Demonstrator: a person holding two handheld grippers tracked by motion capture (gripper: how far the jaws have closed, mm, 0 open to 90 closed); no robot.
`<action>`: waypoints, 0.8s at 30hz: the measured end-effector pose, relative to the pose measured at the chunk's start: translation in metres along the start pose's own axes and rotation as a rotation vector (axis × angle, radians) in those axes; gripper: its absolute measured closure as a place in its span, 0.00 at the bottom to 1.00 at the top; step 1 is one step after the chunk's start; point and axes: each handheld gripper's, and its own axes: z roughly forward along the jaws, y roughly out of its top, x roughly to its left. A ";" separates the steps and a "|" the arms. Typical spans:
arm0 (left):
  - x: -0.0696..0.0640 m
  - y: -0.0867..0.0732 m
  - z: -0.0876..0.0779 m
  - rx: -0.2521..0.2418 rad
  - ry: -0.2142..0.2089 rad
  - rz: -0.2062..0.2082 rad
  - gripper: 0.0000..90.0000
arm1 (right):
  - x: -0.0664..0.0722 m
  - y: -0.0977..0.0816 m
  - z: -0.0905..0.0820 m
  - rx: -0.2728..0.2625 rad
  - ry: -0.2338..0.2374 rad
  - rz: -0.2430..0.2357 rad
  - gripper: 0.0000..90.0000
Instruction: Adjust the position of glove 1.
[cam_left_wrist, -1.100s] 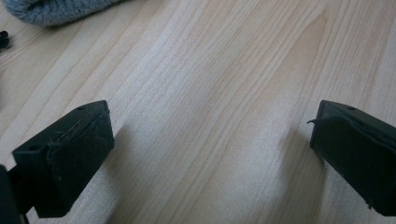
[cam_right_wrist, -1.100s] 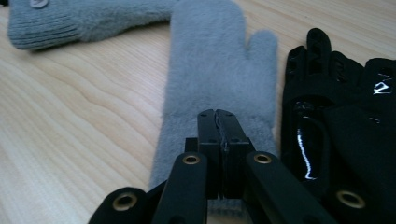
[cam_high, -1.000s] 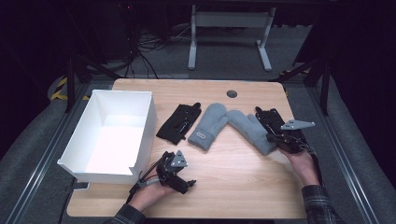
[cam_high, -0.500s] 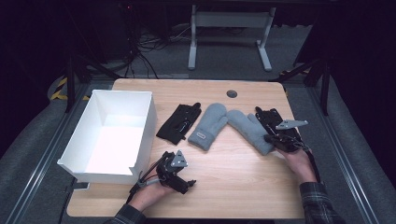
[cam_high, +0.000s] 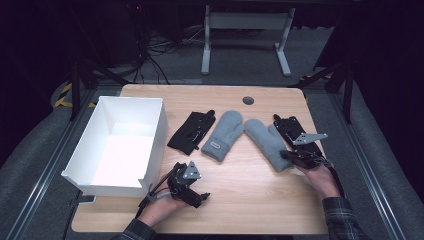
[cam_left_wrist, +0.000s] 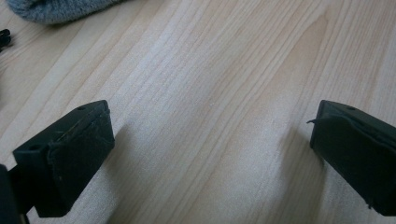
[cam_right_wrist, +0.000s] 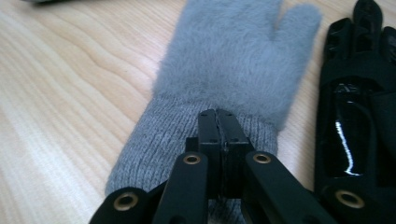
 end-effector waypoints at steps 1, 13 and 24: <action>0.000 0.000 0.000 0.000 0.000 -0.001 0.00 | 0.002 0.000 0.000 0.002 0.006 -0.007 1.00; -0.001 0.000 0.000 0.000 0.004 -0.010 0.00 | 0.028 -0.003 -0.007 0.013 0.089 -0.047 1.00; -0.001 0.000 0.000 0.000 0.003 -0.012 0.00 | 0.060 -0.004 -0.011 0.021 0.159 -0.105 1.00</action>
